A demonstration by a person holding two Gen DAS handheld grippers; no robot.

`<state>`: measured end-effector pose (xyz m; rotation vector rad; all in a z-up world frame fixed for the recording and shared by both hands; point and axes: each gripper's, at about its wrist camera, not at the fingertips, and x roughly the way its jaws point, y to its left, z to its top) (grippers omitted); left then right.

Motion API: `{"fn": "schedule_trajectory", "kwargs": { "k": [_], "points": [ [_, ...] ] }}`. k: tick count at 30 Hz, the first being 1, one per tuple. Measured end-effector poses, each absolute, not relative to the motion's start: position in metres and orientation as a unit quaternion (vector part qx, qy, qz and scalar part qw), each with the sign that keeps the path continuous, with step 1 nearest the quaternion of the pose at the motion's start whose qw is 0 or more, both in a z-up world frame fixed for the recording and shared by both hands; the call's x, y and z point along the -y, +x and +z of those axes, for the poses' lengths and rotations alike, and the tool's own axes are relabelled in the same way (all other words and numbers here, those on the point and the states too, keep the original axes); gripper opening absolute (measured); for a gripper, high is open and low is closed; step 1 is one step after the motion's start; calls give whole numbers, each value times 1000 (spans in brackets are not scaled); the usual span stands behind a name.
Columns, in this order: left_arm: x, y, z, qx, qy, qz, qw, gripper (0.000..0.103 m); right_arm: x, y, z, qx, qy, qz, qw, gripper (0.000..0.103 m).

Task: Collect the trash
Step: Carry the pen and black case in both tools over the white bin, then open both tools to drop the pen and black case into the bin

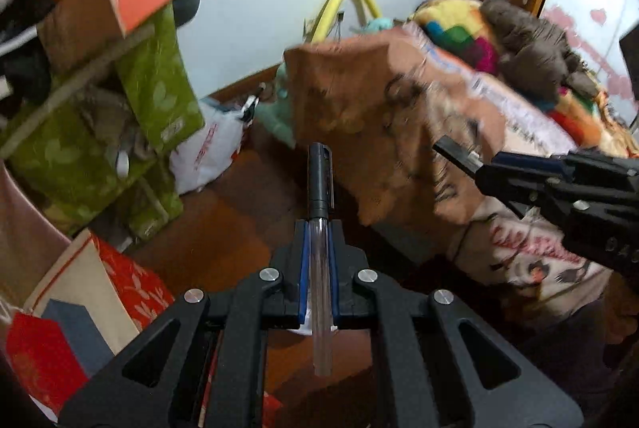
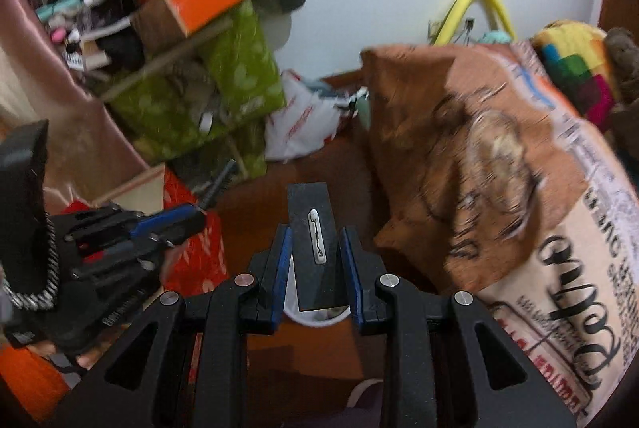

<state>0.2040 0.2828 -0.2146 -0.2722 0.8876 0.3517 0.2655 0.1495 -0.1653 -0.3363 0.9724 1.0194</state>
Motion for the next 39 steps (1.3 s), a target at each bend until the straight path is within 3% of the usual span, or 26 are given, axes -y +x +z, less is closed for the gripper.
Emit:
{"fn": "schedule_trajectory", "kwargs": {
  "k": [13, 20, 25, 27, 28, 30, 39],
  "points": [
    [-300, 202, -362, -523, -214, 157, 810, 7, -191, 269, -289, -557, -215, 442, 670, 23],
    [-309, 207, -418, -555, -272, 145, 773, 7, -210, 282, -317, -588, -211, 431, 652, 23],
    [-317, 218, -423, -551, -282, 149, 771, 7, -219, 294, -319, -603, -176, 439, 642, 28],
    [-318, 224, -417, -543, -274, 155, 778, 10, -219, 298, -319, -612, -158, 436, 640, 47],
    [-319, 228, -415, -544, -266, 162, 779, 13, -217, 299, -318, -610, -152, 434, 645, 50],
    [-321, 231, -413, -546, -259, 172, 778, 28, -216, 297, -317, -604, -156, 432, 651, 50],
    [-322, 214, -381, -528, -258, 187, 787, 30, -188, 284, -281, -550, -199, 432, 687, 50]
  ]
}}
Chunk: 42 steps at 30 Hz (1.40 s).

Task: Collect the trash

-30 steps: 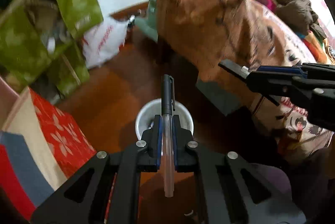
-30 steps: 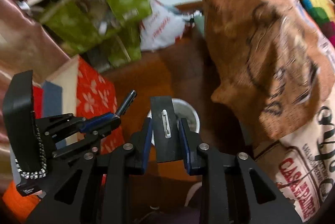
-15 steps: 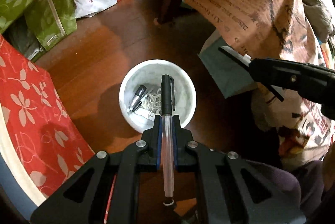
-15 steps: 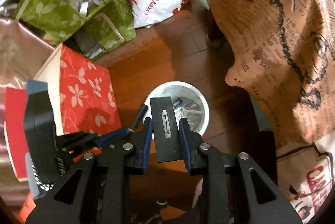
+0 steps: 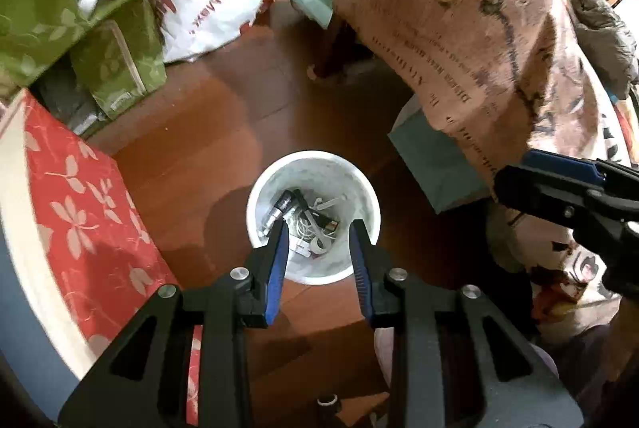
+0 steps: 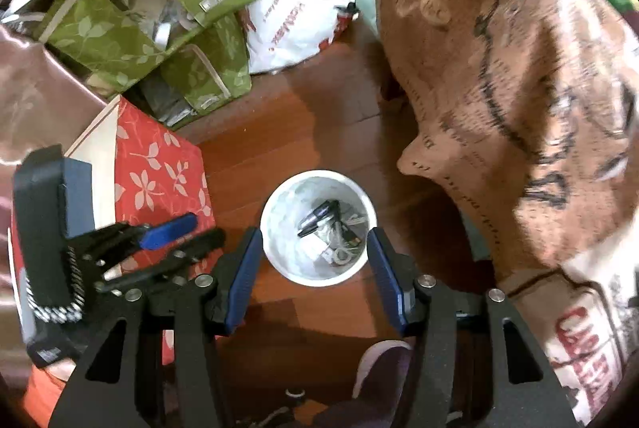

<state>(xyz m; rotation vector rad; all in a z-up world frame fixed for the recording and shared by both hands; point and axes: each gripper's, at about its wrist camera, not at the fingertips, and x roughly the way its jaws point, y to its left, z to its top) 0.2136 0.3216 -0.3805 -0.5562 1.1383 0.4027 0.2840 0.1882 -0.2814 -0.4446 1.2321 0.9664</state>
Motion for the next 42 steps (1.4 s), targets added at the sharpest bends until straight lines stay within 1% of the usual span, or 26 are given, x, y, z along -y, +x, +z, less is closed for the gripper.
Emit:
{"fn": "schedule_trajectory", "kwargs": {
  "k": [5, 7, 12, 16, 19, 23, 25, 28, 31, 32, 33, 35, 37, 38, 39, 41, 42],
  "points": [
    [-310, 187, -322, -494, -233, 196, 814, 30, -155, 271, -232, -496, -193, 428, 730, 50],
    [-302, 177, -297, -477, -223, 197, 827, 30, -136, 261, -201, -466, -184, 425, 754, 50],
    [-273, 147, -215, -418, -191, 190, 867, 30, -88, 232, -124, -375, -168, 414, 812, 50],
    [-236, 123, -146, -361, -161, 172, 902, 30, -39, 198, -60, -300, -125, 402, 856, 50],
    [-206, 104, -100, -320, -142, 153, 924, 30, -3, 169, -24, -254, -91, 391, 880, 50],
    [-163, 73, -47, -267, -109, 127, 949, 30, 36, 133, 3, -211, -48, 365, 906, 50],
    [-143, 59, -29, -248, -92, 120, 957, 33, 55, 115, 11, -199, -24, 348, 916, 50],
    [-119, 35, -10, -225, -76, 109, 965, 42, 71, 98, 15, -184, -10, 322, 929, 50],
    [-102, 14, 2, -205, -58, 114, 970, 58, 82, 81, 20, -171, -6, 299, 939, 53],
    [-98, 8, 4, -202, -58, 111, 971, 66, 86, 77, 22, -168, -5, 294, 941, 60],
    [-96, 3, 5, -201, -59, 107, 972, 70, 91, 72, 24, -164, -1, 282, 945, 68],
    [-89, -7, 6, -197, -56, 98, 974, 73, 99, 65, 27, -156, 10, 267, 951, 74],
    [-84, -14, 7, -194, -49, 97, 975, 82, 109, 58, 28, -153, 14, 250, 956, 80],
    [-82, -18, 7, -191, -49, 97, 976, 91, 111, 54, 28, -153, 13, 239, 959, 87],
    [-81, -21, 7, -187, -52, 94, 977, 96, 114, 52, 28, -153, 14, 233, 960, 95],
    [-79, -25, 7, -184, -56, 83, 978, 97, 118, 44, 26, -149, 13, 212, 966, 103],
    [-79, -26, 7, -183, -56, 79, 978, 97, 122, 40, 25, -144, 13, 205, 968, 103]
  ]
}}
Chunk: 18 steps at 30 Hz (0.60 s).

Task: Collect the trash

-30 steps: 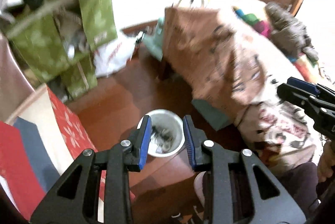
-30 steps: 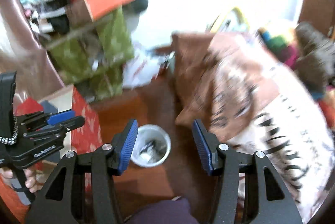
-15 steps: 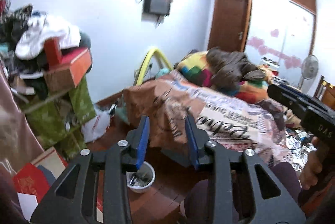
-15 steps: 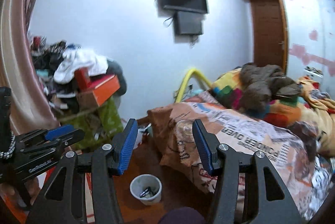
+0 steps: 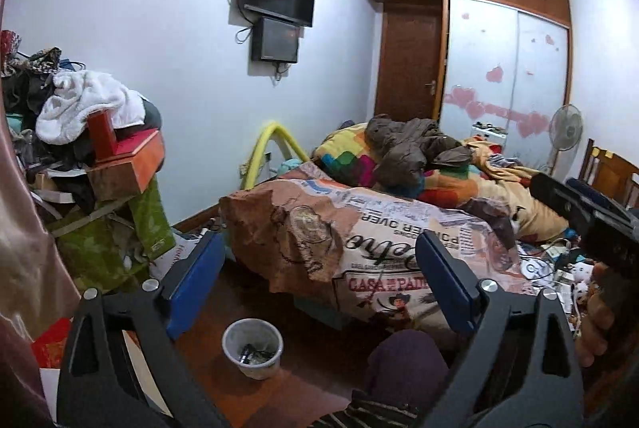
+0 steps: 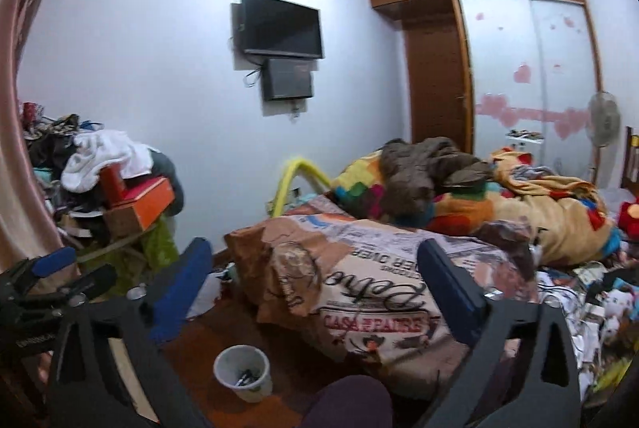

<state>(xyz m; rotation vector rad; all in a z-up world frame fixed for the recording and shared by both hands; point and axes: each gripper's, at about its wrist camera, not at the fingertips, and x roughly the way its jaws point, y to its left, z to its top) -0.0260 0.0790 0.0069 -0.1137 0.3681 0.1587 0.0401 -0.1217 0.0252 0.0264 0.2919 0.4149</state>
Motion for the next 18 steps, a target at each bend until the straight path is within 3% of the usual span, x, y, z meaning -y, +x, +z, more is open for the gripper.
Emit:
{"fn": "schedule_trajectory", "kwargs": {
  "k": [18],
  "points": [
    [-62, -29, 13, -165, -49, 55, 984, 100, 136, 32, 24, -147, 11, 178, 973, 103]
  ]
}}
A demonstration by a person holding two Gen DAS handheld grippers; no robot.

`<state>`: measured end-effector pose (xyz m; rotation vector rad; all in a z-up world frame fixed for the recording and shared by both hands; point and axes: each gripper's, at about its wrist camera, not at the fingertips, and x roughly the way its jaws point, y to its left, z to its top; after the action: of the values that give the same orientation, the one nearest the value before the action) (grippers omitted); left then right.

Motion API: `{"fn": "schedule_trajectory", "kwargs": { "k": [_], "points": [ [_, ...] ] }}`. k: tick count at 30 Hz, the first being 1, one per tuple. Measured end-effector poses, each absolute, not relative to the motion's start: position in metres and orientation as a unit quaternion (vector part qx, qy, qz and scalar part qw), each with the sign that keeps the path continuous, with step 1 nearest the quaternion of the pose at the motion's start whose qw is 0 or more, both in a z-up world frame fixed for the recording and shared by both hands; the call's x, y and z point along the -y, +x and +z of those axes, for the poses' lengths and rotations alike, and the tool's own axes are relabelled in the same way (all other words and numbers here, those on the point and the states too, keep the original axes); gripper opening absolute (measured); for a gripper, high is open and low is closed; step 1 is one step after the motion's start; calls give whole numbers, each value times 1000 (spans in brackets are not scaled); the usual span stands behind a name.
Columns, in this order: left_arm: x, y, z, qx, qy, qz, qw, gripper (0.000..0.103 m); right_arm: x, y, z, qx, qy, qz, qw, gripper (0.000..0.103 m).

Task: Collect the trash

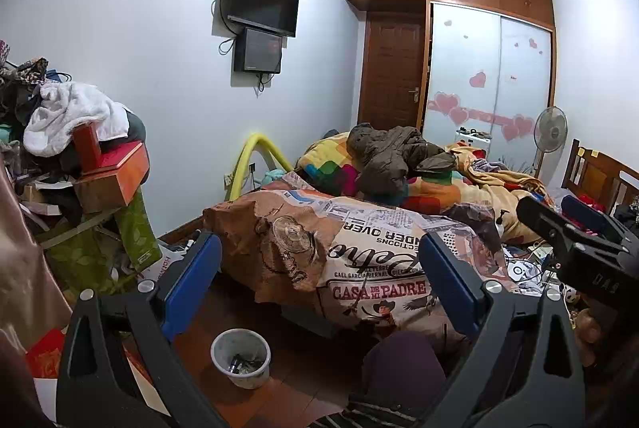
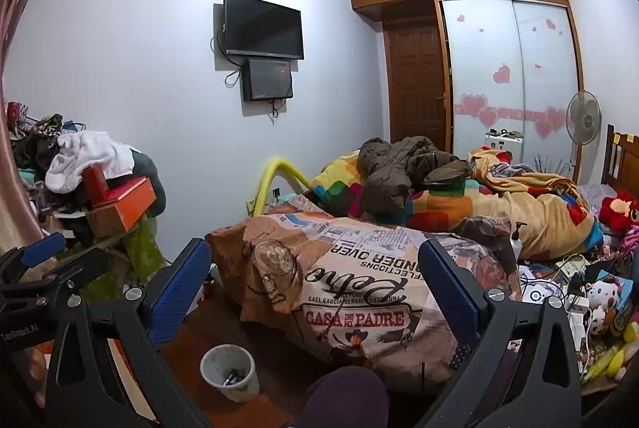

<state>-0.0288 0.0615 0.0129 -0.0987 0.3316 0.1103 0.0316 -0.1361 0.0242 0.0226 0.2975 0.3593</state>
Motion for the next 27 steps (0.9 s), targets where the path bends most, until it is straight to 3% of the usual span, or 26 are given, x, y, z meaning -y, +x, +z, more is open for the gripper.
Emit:
{"fn": "schedule_trajectory", "kwargs": {
  "k": [27],
  "points": [
    [-49, -17, 7, -175, -48, 40, 983, 102, 148, 35, 24, -152, 4, 172, 973, 103]
  ]
}}
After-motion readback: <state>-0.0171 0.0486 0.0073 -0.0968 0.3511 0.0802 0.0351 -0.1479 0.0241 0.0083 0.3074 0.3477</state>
